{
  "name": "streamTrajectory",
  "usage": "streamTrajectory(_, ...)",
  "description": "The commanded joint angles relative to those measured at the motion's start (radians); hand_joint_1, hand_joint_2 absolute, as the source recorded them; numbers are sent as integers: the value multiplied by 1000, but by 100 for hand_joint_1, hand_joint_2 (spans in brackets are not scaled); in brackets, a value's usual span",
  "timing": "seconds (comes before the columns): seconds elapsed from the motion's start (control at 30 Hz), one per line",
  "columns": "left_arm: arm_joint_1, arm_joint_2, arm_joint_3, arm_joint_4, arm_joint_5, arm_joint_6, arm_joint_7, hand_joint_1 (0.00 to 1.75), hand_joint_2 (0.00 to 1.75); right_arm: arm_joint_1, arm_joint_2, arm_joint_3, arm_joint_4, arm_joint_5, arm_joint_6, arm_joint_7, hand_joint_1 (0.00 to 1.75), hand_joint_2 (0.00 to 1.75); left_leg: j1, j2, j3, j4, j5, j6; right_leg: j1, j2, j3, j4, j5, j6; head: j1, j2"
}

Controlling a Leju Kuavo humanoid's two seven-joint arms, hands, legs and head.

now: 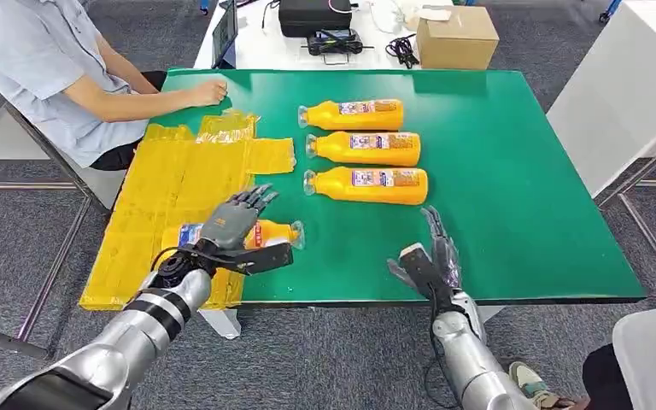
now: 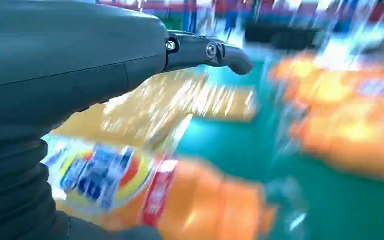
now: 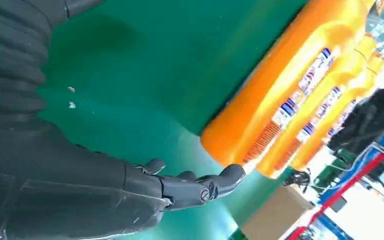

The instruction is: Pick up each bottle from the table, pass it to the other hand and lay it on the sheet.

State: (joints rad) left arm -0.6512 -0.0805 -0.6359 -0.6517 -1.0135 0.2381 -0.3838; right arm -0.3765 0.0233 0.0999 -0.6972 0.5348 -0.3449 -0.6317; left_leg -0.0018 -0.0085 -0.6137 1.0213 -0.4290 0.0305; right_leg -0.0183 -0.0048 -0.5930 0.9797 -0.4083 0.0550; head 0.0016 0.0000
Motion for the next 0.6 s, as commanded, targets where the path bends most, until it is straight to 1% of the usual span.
streamTrajectory(0.03, 144, 97, -120, -381, -47, 196, 34, 0, 0, 26, -16, 0, -64, 8, 12, -8, 0, 175, 0, 2, 3, -1, -2, -2, 1, 2, 3, 0, -2, -2, 0, 0)
streamTrajectory(0.1, 158, 104, -125, -398, -28, 192, 25, 0, 0, 29, -23, 15, -63, 37, -19, -4, 0, 175, 0, 3, 2, 0, -2, -2, 1, 2, 1, 0, -1, -2, 0, 0)
streamTrajectory(0.13, 161, 118, -138, -419, -11, 160, 16, 0, 0, 31, -27, 12, -68, 28, -8, -9, 0, 175, 1, 2, 0, 0, -1, -1, 1, 1, 0, 0, -1, -2, 0, 0)
streamTrajectory(0.17, 162, 127, -152, -432, 25, 110, -12, 0, 175, 29, -35, 15, -74, 41, -29, -15, 0, 175, 1, 2, 2, 0, -2, -2, 1, 2, 1, 0, -1, -3, 0, 0)
streamTrajectory(0.2, 164, 133, -152, -446, 26, 110, -12, 0, 175, 25, -43, 15, -80, 42, -22, -13, 0, 175, 0, 2, 0, 0, -1, -1, 1, 1, -1, 0, -1, -2, 0, 0)
streamTrajectory(0.23, 168, 135, -154, -461, 25, 114, -13, 0, 175, 22, -51, 15, -87, 47, -23, -11, 0, 175, 1, 2, 2, 0, -2, -2, 1, 2, 1, 0, -1, -3, 0, 0)
streamTrajectory(0.27, 186, 139, -158, -513, 108, 82, -87, 0, 175, 15, -78, 41, -94, 161, -155, 25, 0, 175, 1, 2, 0, 0, -1, -1, 1, 1, -1, 0, 0, -2, 0, 0)
streamTrajectory(0.3, 196, 144, -167, -557, 144, 55, -109, 0, 175, -1, -106, 76, -84, 271, -239, 58, 0, 175, 1, 3, 1, 0, -2, -2, 1, 3, 0, 0, -1, -3, 0, 0)
streamTrajectory(0.37, 222, 148, -178, -640, 256, 3, -167, 0, 175, -50, -145, 108, -61, 403, -327, 108, 0, 175, 0, 1, -2, 0, -1, -1, 1, 1, -2, 0, 0, -1, 0, 0)
streamTrajectory(0.4, 238, 143, -176, -665, 312, -15, -193, 0, 175, -78, -163, 135, -43, 479, -350, 136, 0, 175, 0, 2, -1, 2, -2, -1, 0, 1, -2, 1, -1, -2, -1, 0)
streamTrajectory(0.43, 255, 139, -170, -684, 353, -24, -215, 0, 175, -102, -172, 146, -34, 506, -353, 149, 0, 175, 0, 1, -2, 1, -1, -1, 0, 1, -2, 1, -1, -1, 0, 0)
streamTrajectory(0.47, 281, 127, -159, -705, 403, -23, -242, 0, 175, -124, -180, 156, -33, 547, -353, 166, 0, 175, 0, 4, -1, 2, -2, -1, 0, 4, -2, 1, -1, -2, 0, 0)
streamTrajectory(0.5, 302, 116, -149, -718, 434, -21, -256, 0, 175, -134, -182, 162, -30, 549, -339, 167, 0, 175, 0, 3, -1, 1, -2, -1, 0, 3, -2, 1, -1, -1, 0, 0)
streamTrajectory(0.53, 325, 103, -138, -729, 455, -10, -265, 0, 175, -147, -193, 186, -24, 602, -350, 199, 0, 175, -1, 7, 1, 1, -3, -1, -1, 7, -1, 1, -1, -2, 0, 0)
streamTrajectory(0.57, 335, 96, -134, -730, 463, -7, -263, 0, 175, -152, -200, 198, -18, 626, -346, 220, 0, 175, -2, 6, 0, 0, -2, -1, -2, 6, -1, 1, 0, -1, 0, 0)
streamTrajectory(0.6, 354, 77, -122, -731, 480, 5, -252, 0, 175, -154, -201, 196, -13, 618, -332, 225, 0, 175, -3, 4, -1, 0, -1, 0, -3, 3, -2, 0, 0, -1, 0, 0)
